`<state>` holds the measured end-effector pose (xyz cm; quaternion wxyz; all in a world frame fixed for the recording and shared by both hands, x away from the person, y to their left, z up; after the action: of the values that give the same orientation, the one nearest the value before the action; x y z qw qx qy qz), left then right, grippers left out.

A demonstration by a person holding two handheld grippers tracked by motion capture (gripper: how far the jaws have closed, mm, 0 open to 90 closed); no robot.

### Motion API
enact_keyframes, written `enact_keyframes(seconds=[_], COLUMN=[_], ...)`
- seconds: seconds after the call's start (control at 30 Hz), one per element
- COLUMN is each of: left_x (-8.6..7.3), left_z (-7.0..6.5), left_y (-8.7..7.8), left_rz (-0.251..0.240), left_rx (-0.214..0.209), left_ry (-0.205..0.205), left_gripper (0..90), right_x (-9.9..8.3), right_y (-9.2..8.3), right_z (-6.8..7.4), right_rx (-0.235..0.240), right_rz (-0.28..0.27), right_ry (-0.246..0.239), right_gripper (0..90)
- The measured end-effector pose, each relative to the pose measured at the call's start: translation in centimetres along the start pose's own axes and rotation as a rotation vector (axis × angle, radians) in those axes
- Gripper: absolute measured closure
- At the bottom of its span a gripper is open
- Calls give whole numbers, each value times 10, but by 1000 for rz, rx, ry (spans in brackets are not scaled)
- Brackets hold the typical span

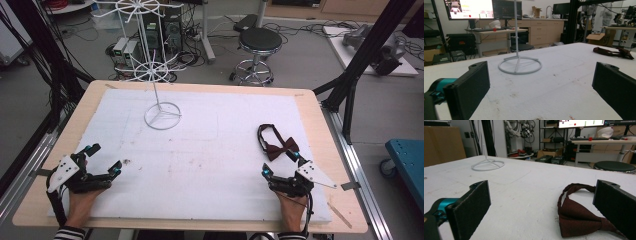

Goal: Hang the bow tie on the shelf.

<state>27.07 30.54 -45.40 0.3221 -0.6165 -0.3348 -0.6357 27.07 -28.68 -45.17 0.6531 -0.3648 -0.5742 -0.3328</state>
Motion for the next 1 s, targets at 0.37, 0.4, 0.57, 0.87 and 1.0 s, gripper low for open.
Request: enact_keyframes(seconds=[0.37, 0.4, 0.57, 0.87, 1.0], left_x=[0, 0, 0, 0, 0], left_z=[0, 0, 0, 0, 0], left_y=[0, 0, -1, -1, -1], left_rz=[-3, -3, -8, -6, -6], left_rx=[-1, -1, 0, 2, 2], left_ry=[2, 2, 0, -2, -2], left_gripper=[17, 17, 17, 17, 17], right_x=[0, 0, 0, 2, 5], right_y=[0, 0, -1, -1, -3], right_z=[-1, -1, -2, -3, -4], right_rx=[0, 0, -4, -2, 5], right_rz=[-8, -8, -11, -22, -25], right_ry=[-2, -1, 10, 18, 22], right_gripper=[7, 6, 7, 7, 7])
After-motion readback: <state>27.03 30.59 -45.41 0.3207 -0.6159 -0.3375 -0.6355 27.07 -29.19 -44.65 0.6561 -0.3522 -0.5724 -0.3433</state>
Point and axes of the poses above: each handheld gripper's, and its own axes: y roughly forward along the jaws, x roughly out of its top, z roughly to its left, the point moved 1 cm from there along y, roughly forward along the jaws, and after that the axes turned 1 degree about y, right-handed, at the moved point
